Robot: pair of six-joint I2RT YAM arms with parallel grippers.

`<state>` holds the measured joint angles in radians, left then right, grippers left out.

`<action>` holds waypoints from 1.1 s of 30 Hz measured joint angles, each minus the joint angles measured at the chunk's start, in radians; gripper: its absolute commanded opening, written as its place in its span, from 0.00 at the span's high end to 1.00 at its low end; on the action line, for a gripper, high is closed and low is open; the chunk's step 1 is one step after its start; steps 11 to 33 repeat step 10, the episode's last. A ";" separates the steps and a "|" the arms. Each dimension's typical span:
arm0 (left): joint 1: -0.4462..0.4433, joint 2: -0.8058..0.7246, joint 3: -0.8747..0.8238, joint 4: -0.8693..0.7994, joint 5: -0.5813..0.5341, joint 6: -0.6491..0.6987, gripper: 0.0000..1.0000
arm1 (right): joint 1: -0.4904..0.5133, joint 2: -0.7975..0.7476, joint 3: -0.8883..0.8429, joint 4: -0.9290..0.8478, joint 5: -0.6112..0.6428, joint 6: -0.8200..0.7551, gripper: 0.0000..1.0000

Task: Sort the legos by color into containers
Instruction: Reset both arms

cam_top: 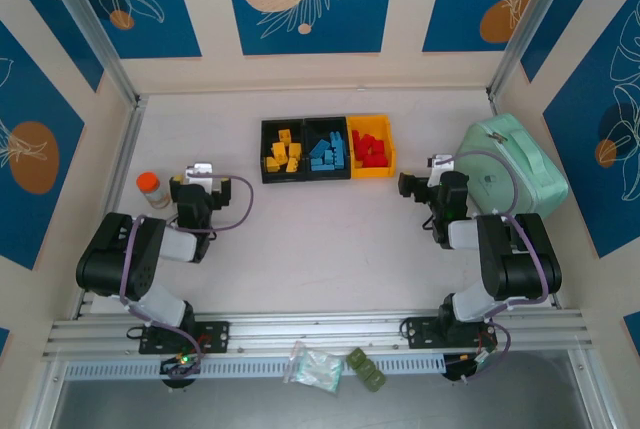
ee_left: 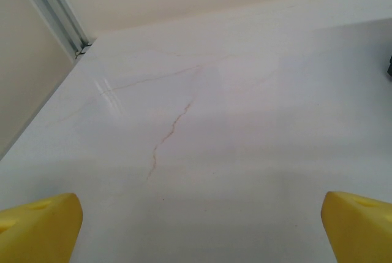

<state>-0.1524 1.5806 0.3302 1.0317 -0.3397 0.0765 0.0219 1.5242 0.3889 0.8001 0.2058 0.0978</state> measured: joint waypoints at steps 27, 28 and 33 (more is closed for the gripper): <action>0.000 0.000 0.000 -0.004 0.018 0.000 0.01 | -0.005 0.000 0.002 0.000 -0.037 0.007 0.01; 0.000 0.000 0.000 -0.004 0.018 0.000 0.01 | -0.005 0.000 0.002 0.000 -0.037 0.007 0.01; 0.000 0.000 0.000 -0.004 0.018 0.000 0.01 | -0.005 0.000 0.002 0.000 -0.037 0.007 0.01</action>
